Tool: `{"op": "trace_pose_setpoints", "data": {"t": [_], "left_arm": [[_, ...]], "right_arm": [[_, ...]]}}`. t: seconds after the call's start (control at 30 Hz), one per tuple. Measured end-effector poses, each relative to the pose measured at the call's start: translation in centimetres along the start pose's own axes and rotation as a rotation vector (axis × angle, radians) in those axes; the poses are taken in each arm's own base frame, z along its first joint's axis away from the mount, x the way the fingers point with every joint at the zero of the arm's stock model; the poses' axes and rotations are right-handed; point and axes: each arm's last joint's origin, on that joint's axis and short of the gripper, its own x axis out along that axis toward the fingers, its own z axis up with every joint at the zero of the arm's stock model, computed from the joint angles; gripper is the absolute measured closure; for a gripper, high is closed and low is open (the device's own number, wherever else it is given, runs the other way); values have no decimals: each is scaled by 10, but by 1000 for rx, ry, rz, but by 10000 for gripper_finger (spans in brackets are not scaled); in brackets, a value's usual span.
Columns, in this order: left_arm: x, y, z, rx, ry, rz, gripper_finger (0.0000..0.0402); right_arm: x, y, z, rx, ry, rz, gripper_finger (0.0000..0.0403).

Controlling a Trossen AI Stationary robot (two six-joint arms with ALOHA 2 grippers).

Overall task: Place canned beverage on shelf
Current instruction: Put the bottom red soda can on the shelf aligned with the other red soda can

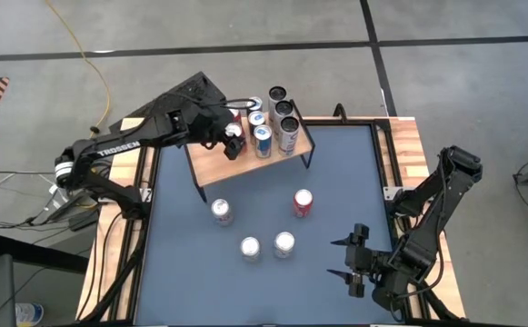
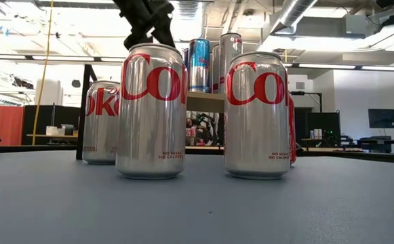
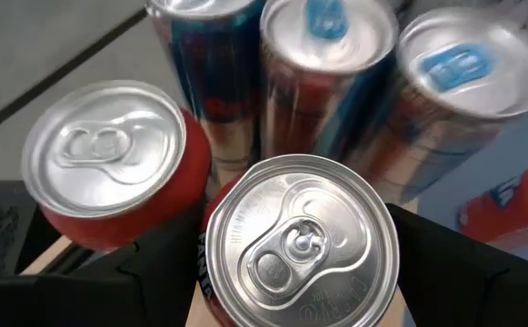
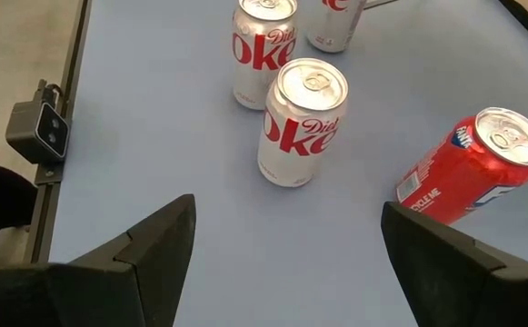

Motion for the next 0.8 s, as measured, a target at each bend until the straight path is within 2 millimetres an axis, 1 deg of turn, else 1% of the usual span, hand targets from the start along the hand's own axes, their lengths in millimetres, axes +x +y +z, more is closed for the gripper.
{"op": "trace_pose_setpoints", "data": {"t": [0.1, 0.2, 0.5, 0.8], "left_arm": [[8, -1, 0, 1, 2, 18, 113], [12, -2, 0, 1, 3, 22, 113], [11, 0, -2, -2, 33, 54, 113], [11, 0, -2, -18, 33, 45, 110]], "right_arm": [[0, 0, 0, 0, 0, 0, 72], [0, 0, 0, 0, 0, 0, 72], [0, 0, -1, 0, 16, 11, 72], [0, 0, -1, 0, 17, 12, 72]]}}
